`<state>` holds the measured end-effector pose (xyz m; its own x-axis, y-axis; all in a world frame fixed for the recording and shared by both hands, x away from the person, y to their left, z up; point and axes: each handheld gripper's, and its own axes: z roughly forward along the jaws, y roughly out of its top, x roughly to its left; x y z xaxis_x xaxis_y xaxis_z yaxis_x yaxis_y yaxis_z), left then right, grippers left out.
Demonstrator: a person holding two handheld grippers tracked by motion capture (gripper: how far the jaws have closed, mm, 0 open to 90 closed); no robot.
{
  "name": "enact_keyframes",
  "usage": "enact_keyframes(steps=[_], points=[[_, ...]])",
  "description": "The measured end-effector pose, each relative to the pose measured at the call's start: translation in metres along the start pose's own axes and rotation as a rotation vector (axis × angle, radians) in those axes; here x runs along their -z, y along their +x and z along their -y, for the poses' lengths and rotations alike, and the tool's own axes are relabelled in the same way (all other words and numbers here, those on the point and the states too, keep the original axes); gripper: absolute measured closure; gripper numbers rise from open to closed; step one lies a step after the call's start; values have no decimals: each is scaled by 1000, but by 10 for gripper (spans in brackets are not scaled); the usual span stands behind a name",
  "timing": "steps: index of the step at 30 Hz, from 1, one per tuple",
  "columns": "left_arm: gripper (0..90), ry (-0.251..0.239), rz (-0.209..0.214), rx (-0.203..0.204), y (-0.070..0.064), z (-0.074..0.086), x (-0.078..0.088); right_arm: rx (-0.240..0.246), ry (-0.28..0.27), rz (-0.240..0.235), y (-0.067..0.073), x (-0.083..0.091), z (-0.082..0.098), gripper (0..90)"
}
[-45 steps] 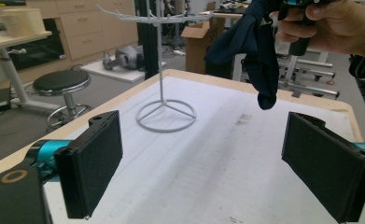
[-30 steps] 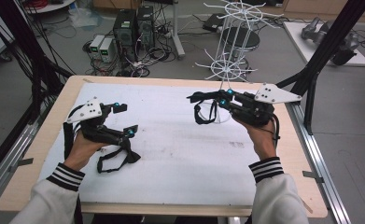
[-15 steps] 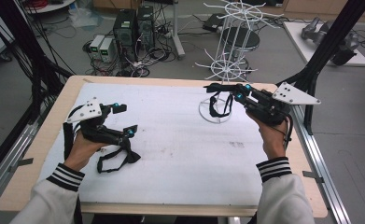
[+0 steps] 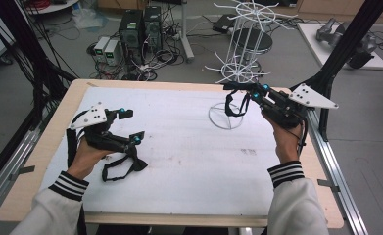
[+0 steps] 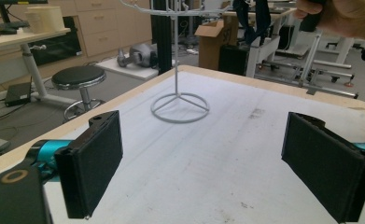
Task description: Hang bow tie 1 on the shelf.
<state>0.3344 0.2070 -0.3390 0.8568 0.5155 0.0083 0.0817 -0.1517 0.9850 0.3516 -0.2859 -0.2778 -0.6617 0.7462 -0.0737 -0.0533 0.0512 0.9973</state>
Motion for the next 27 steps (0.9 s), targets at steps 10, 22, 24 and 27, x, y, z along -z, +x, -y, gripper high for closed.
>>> enact_keyframes(steps=[10,22,24,27], points=[[129,-15,-24,-10,1,5,7,-14,18,29,-11,-5,6,785],[129,-26,-59,10,9,16,23,-58,18,57,-25,-19,20,785],[129,-29,-59,15,10,17,24,-63,20,63,-28,-21,22,785],[129,-36,-62,20,12,17,26,-76,16,73,-33,-23,25,785]])
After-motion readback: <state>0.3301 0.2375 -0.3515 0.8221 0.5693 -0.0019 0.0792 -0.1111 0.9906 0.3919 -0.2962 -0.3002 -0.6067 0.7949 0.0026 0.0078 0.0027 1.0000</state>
